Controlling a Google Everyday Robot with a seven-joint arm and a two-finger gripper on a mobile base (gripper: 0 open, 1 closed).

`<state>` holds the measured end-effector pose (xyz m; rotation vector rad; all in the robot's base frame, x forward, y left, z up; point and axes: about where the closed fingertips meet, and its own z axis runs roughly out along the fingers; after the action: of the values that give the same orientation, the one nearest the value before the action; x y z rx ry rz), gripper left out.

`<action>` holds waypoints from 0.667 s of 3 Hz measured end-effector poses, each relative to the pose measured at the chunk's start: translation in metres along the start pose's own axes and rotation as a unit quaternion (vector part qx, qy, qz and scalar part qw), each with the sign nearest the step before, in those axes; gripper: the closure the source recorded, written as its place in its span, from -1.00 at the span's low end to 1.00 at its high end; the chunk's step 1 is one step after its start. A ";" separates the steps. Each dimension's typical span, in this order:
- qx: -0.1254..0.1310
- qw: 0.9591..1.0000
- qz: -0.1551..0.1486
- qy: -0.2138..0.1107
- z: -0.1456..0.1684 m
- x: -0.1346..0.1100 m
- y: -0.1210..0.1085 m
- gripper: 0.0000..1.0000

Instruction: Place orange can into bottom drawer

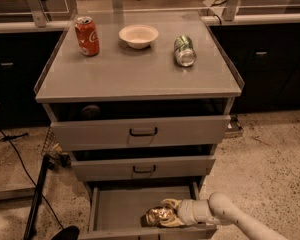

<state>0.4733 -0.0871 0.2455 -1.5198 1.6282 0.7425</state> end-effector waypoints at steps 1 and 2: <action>0.018 1.000 -0.009 -0.003 0.004 0.005 -0.006 1.00; 0.031 0.999 -0.032 -0.009 0.023 0.008 -0.022 1.00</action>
Offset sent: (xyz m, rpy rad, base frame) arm 0.0394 0.0140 -0.0203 0.0048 -0.1382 -0.0207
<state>0.4986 -0.0747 0.2290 -1.5106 1.5668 0.6631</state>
